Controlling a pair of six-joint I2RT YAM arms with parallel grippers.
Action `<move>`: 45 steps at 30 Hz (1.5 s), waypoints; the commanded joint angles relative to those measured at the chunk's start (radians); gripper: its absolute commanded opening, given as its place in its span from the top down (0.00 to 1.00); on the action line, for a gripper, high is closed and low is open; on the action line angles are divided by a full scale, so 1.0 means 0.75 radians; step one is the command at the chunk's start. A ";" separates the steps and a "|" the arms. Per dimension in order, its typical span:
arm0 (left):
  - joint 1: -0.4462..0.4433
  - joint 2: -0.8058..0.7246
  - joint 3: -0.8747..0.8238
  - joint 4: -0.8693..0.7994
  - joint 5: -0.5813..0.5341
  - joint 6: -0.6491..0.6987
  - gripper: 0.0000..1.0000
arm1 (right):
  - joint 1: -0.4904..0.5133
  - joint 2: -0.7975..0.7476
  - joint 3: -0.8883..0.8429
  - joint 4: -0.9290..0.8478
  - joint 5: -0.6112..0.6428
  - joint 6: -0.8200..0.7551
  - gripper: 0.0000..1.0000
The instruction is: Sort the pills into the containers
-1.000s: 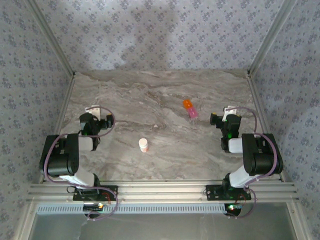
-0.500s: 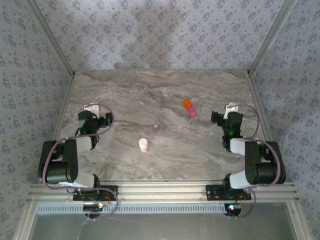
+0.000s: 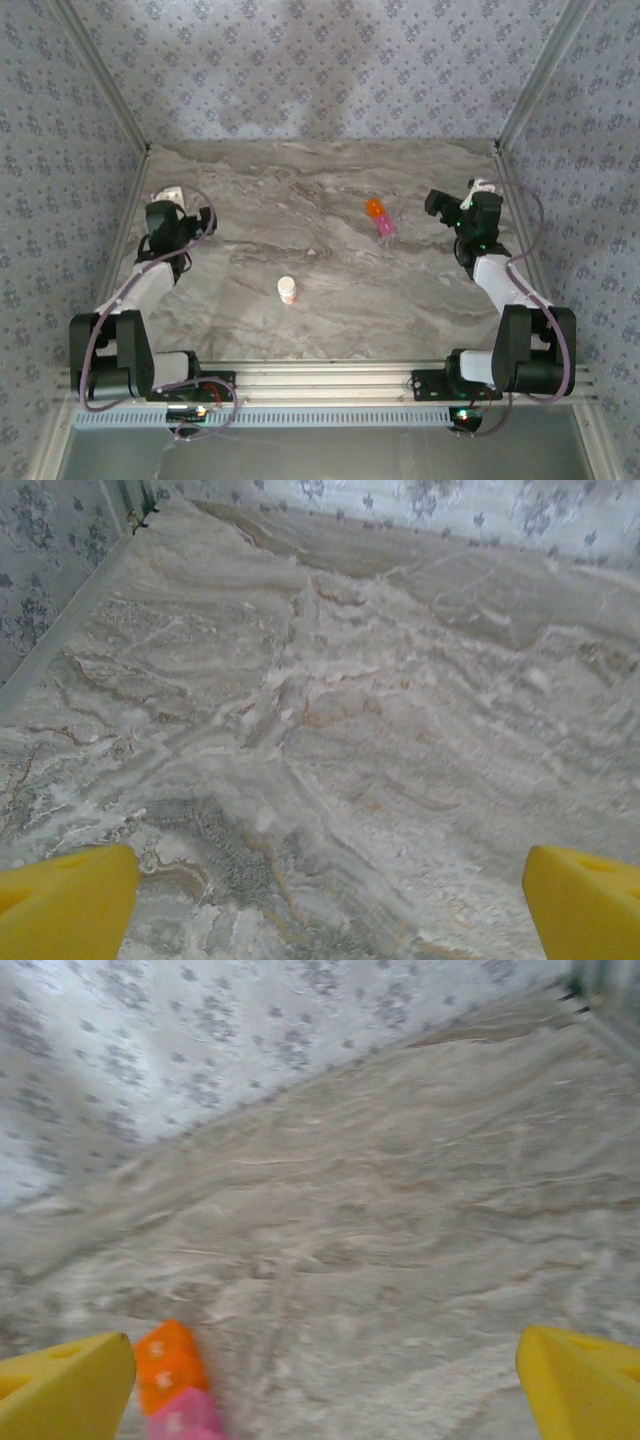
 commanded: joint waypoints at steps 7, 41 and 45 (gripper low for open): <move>-0.094 -0.118 0.192 -0.431 0.079 -0.340 0.02 | 0.112 0.399 0.408 -0.473 -0.337 0.141 0.09; -0.394 0.167 0.518 -0.522 0.150 -0.392 0.02 | 0.527 0.947 0.969 -1.011 0.079 -0.087 0.17; -0.401 0.156 0.512 -0.529 0.142 -0.398 0.02 | 0.546 0.938 0.945 -1.004 0.080 -0.089 0.18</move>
